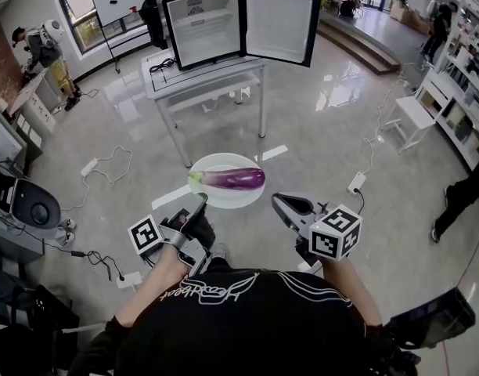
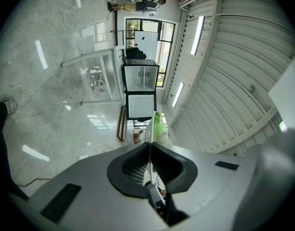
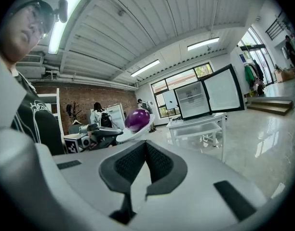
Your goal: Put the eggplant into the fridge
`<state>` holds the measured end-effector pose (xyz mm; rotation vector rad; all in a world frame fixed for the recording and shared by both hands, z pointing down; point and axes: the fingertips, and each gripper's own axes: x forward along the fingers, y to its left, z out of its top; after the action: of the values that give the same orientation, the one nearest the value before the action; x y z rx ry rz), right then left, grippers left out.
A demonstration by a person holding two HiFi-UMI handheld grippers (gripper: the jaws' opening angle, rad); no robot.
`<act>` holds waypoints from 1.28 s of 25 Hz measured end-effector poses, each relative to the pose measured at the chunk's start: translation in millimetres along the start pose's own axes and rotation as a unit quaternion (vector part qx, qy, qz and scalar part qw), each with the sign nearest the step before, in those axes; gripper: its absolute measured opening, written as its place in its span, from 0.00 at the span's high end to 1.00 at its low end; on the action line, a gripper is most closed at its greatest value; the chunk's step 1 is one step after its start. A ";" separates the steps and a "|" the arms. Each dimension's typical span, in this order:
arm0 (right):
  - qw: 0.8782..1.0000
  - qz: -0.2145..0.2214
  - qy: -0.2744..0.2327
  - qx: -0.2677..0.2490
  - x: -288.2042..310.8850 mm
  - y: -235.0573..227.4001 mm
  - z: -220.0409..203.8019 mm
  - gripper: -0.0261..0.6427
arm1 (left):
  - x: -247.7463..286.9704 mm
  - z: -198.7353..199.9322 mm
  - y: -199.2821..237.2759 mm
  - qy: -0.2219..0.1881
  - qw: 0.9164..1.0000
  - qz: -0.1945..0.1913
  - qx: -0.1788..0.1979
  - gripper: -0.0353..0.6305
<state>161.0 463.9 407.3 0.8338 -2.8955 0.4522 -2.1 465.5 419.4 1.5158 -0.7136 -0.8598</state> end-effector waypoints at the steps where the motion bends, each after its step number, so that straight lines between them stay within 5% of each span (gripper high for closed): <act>1: 1.000 0.001 0.000 -0.002 -0.5 1.4 0.1 0.95 | 1.3 -1.3 0.5 0.002 1.000 0.001 -0.002 0.92; 10: 1.000 -0.003 0.003 -0.022 -12.0 2.2 -3.8 0.95 | 7.3 -9.7 -0.8 0.008 1.000 0.001 -0.001 0.92; 32: 1.000 -0.017 -0.002 0.019 -28.6 -34.7 -18.7 0.95 | 33.3 -23.5 15.8 0.020 0.999 0.031 -0.003 0.92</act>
<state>203.8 456.1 429.1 0.8892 -2.8811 0.5036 36.2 448.5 431.9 1.4935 -0.7236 -0.7825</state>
